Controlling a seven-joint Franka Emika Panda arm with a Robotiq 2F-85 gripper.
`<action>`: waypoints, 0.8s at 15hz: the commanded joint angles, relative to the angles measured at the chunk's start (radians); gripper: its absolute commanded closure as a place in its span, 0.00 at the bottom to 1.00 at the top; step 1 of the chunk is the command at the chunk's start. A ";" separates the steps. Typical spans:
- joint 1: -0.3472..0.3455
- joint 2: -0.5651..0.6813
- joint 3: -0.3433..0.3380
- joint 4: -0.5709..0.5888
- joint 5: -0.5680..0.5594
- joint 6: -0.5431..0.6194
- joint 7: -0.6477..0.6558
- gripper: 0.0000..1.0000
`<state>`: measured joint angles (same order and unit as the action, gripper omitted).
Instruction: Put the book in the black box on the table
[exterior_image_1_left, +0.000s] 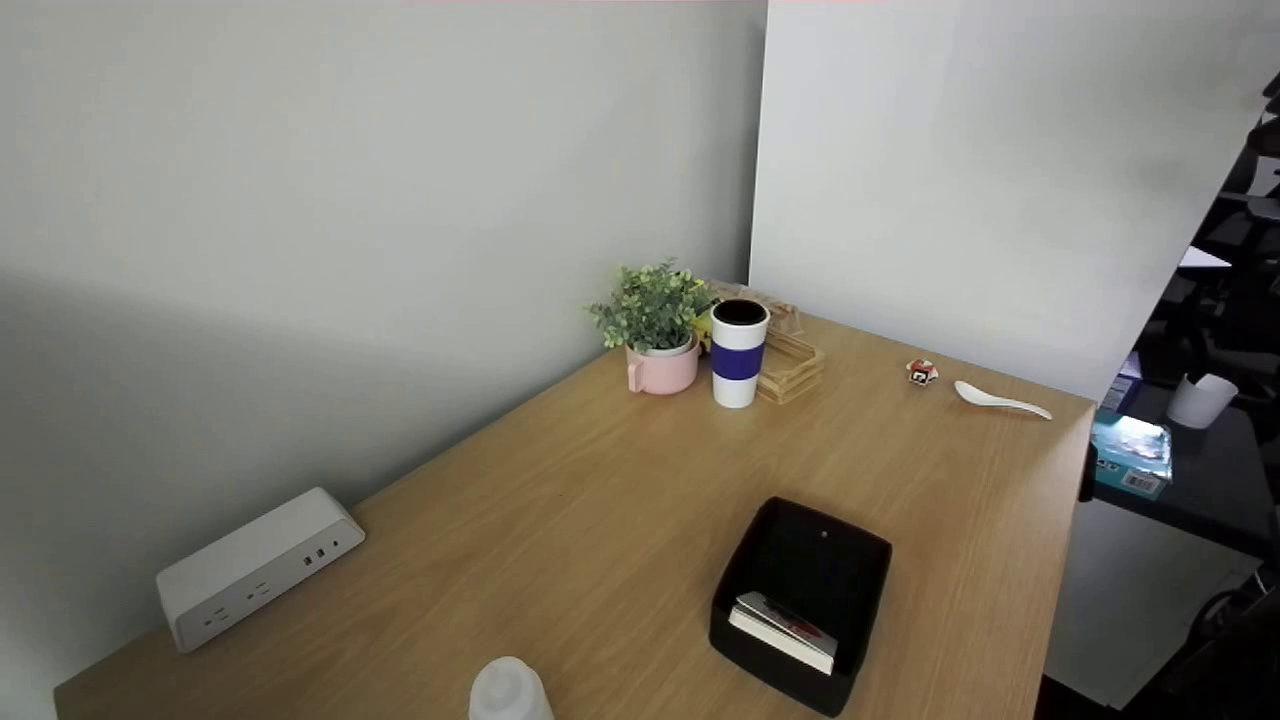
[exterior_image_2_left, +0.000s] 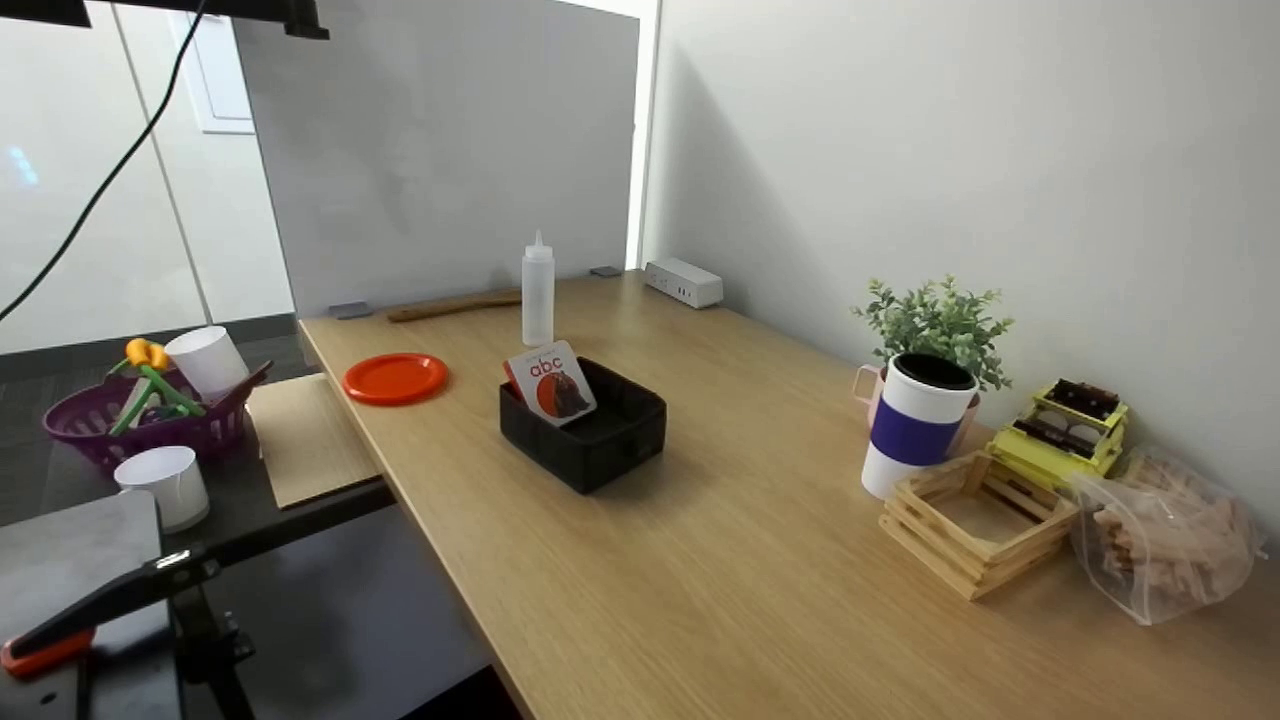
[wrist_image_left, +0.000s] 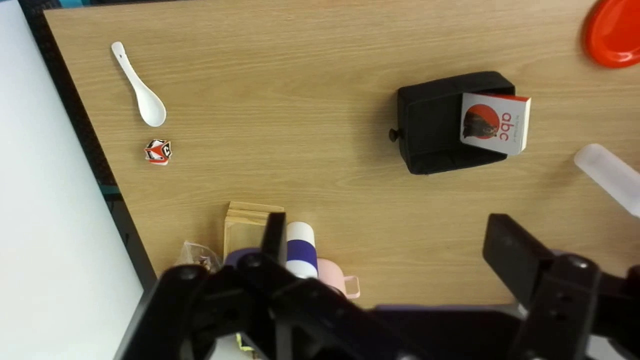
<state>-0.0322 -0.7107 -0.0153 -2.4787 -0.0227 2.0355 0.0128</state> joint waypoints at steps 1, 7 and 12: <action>0.067 0.076 -0.035 0.060 0.035 -0.061 -0.129 0.00; 0.159 0.198 -0.044 0.144 0.074 -0.160 -0.325 0.00; 0.131 0.143 -0.020 0.093 0.054 -0.107 -0.260 0.00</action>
<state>0.1060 -0.5687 -0.0415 -2.3875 0.0279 1.9305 -0.2439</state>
